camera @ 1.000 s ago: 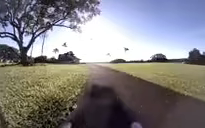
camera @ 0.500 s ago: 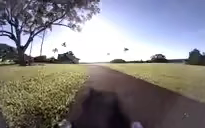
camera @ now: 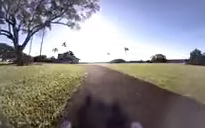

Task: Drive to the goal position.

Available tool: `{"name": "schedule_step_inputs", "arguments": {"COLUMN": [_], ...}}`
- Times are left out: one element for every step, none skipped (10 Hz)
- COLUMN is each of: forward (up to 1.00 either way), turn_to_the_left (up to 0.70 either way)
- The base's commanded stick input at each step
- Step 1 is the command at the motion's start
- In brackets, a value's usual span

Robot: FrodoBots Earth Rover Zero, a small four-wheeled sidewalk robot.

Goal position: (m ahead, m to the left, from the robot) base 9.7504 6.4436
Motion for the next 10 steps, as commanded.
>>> {"name": "schedule_step_inputs", "arguments": {"forward": [0.70, 0.70, 0.70, 0.70, 0.70, 0.70, 0.70, 0.70, 0.70, 0.70], "turn_to_the_left": [0.00, 0.00, 0.00, 0.00, 0.00, 0.00, 0.00, 0.00, 0.00, 0.00]}}
